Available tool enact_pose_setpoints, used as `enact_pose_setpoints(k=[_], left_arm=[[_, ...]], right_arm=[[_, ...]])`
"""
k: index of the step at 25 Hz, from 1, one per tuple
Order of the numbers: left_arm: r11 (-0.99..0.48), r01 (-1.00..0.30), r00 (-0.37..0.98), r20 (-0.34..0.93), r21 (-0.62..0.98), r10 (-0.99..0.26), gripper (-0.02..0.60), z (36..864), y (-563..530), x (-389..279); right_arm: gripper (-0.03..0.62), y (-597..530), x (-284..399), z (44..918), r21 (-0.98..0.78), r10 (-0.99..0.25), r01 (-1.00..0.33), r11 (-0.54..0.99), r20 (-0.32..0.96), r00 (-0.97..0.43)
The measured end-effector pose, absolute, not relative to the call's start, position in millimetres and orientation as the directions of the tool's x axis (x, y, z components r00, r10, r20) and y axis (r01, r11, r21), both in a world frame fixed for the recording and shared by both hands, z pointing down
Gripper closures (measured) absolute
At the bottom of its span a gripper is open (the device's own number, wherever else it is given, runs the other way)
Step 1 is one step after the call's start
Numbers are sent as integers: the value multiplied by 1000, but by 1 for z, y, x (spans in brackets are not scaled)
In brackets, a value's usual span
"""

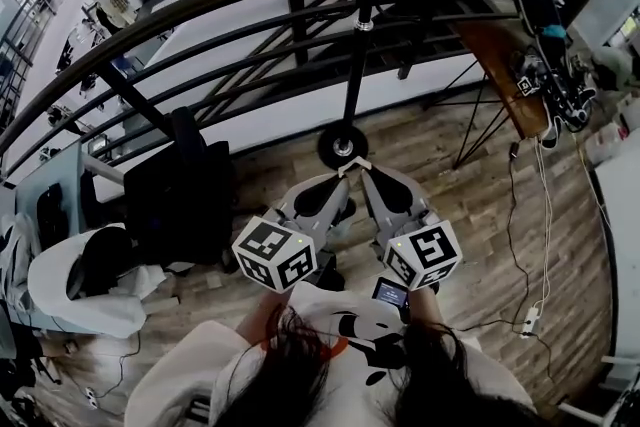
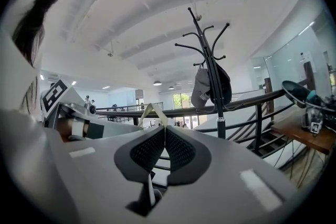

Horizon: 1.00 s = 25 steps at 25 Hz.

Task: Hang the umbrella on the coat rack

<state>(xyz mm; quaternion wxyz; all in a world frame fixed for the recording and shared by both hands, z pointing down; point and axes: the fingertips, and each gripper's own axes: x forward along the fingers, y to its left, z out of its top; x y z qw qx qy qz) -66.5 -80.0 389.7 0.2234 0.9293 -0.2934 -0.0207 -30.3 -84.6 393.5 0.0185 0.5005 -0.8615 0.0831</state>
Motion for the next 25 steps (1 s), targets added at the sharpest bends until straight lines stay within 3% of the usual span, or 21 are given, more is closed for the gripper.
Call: enact_pose_setpoints(k=[14, 25], left_arm=[[-784, -474, 869, 66, 401, -491, 581, 384, -140, -44], [-749, -521, 838, 76, 411, -541, 581, 389, -178, -15]], right_arm=[[566, -138, -4, 386, -149, -903, -903, 404, 93, -419], [566, -181, 24, 392, -143, -867, -869, 474, 96, -489]])
